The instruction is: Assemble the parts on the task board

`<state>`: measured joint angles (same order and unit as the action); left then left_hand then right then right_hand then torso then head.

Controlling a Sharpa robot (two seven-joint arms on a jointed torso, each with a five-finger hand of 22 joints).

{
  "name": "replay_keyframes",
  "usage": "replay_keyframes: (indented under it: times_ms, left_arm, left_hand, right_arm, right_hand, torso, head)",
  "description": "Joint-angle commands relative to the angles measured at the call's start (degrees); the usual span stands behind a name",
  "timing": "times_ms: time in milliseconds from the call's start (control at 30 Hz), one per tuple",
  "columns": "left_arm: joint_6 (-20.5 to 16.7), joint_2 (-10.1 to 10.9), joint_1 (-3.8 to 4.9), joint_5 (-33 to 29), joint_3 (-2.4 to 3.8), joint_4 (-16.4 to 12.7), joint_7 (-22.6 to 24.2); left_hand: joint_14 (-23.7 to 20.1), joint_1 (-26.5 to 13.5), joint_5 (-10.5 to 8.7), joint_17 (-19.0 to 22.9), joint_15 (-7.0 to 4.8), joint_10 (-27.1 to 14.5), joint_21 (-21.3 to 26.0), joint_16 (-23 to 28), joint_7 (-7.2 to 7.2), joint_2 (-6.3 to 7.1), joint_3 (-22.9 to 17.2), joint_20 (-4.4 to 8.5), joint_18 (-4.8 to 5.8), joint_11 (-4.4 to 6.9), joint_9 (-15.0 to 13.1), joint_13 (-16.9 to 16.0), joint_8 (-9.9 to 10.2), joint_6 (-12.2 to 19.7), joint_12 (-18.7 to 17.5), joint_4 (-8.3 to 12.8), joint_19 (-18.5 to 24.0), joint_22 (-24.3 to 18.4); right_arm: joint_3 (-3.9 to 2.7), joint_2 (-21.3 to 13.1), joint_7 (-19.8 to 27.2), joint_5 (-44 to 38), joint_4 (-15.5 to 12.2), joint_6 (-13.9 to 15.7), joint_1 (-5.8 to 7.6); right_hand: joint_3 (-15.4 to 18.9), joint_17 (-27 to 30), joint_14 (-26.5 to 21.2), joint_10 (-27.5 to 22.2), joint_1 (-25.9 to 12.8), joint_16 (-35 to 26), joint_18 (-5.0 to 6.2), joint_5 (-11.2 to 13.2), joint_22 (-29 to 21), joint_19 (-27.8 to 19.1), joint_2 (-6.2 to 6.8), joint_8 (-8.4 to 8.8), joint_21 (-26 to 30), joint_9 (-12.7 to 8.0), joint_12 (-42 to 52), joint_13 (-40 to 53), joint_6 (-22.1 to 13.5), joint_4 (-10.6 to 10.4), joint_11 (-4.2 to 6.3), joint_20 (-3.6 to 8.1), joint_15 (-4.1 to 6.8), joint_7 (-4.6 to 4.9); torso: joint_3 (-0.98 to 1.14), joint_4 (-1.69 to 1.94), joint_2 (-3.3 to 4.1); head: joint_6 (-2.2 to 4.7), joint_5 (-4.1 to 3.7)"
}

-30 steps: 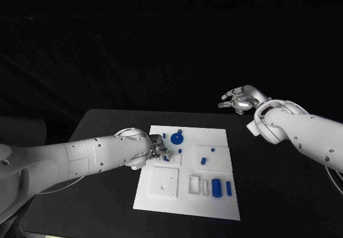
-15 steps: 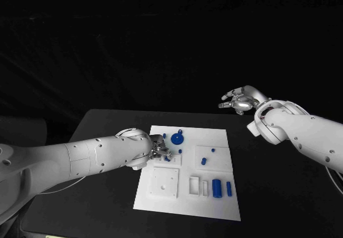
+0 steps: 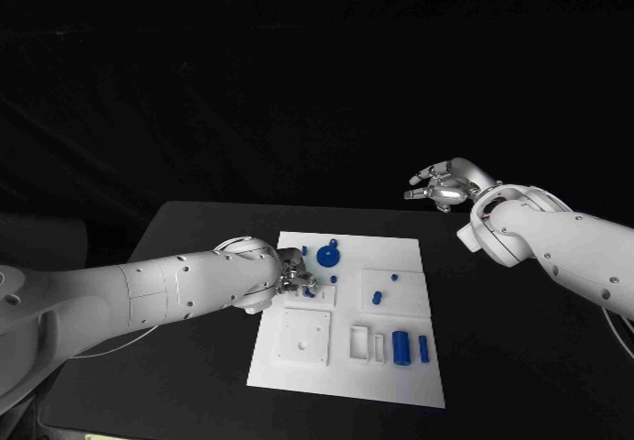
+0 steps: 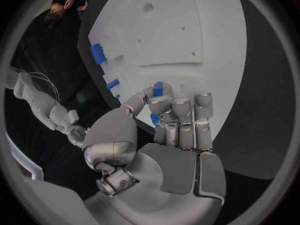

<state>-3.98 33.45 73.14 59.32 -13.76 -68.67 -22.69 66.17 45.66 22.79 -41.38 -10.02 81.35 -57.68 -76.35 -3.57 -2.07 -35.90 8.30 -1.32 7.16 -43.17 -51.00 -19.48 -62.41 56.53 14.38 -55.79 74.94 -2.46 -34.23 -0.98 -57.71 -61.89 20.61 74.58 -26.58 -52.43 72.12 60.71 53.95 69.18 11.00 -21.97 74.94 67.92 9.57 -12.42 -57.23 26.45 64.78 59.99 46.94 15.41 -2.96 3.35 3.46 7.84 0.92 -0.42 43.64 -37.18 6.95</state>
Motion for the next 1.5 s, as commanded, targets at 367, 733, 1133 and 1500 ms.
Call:
replay_keyframes:
  times_ms: [367, 733, 1133, 1500]
  left_arm:
    - [-0.3, 0.0, -0.01, 1.8, 0.04, 0.0, 0.8]
    - [0.0, 0.0, -0.01, 1.8, 0.03, 0.1, 0.8]
    - [1.2, -0.3, -0.03, 2.2, 0.03, 0.2, 0.9]
    - [1.3, -0.5, -0.36, 3.2, 0.03, 0.5, 0.9]
  left_hand:
    - [1.0, 0.3, -0.19, 0.1, -1.20, -0.7, -0.4, -0.3, 5.49, -0.65, -0.3, 7.37, -0.92, 0.69, -18.5, 0.2, -0.3, -11.2, 0.4, 0.0, 0.4, 1.0]
    - [1.0, 0.3, -0.27, 0.1, -1.19, -0.7, -0.4, -0.3, 5.48, -0.59, -0.3, 7.36, -0.91, 0.68, -18.5, 0.2, -0.3, -11.2, 0.4, 0.0, 0.4, 1.0]
    - [0.9, 0.0, -0.57, 0.2, -1.13, -0.7, -0.5, -0.3, 5.43, 0.09, -0.2, 7.33, -0.88, 0.59, -18.3, 0.4, -0.4, -11.2, 0.5, -0.1, 0.5, 1.0]
    - [0.9, -0.5, -0.98, 0.3, -1.08, -0.7, -0.6, -0.4, 5.42, 0.47, 0.1, 7.33, -0.89, 0.53, -17.9, 0.6, -0.6, -11.2, 0.6, -1.0, 0.5, 0.9]
  right_arm:
    - [-0.03, 0.0, 0.1, 0.0, -0.1, -1.0, 0.02]
    - [-0.03, 0.1, 0.0, 0.0, -0.4, -1.3, 0.02]
    - [-0.03, 0.0, -0.1, 0.0, -0.4, -1.4, 0.02]
    - [-0.03, 0.0, -0.1, 0.0, -0.4, -1.4, 0.02]
  right_hand:
    - [0.0, -0.1, 0.3, -0.2, -0.2, 0.0, 4.00, 0.1, 0.2, 0.2, -0.65, -0.39, 0.3, 0.0, 0.2, -0.1, -1.5, 0.3, -0.08, 0.43, -0.10, 1.80]
    - [0.0, -0.1, 0.3, -0.2, -0.2, 0.0, 4.00, 0.1, 0.2, 0.2, -0.67, -0.39, 0.3, 0.0, 0.2, -0.1, -1.5, 0.3, -0.08, 0.43, -0.10, 1.81]
    - [0.0, -0.1, 0.3, -0.2, -0.2, 0.0, 3.99, 0.1, 0.2, 0.2, -0.67, -0.39, 0.3, 0.0, 0.3, -0.1, -1.5, 0.3, -0.08, 0.42, -0.10, 1.80]
    - [0.0, -0.1, 0.3, -0.3, -0.2, 0.0, 3.99, 0.0, 0.2, 0.2, -0.69, -0.39, 0.3, 0.0, 0.3, -0.2, -1.5, 0.4, -0.08, 0.43, -0.10, 1.80]
  torso:
    - [0.03, -0.01, -0.01]
    - [0.03, 0.01, 0.01]
    - [0.06, -0.03, -0.01]
    - [0.06, -0.02, -0.03]
  head:
    - [-0.06, 0.04]
    - [-0.13, 0.04]
    - [-0.24, 0.22]
    - [-0.24, 0.23]
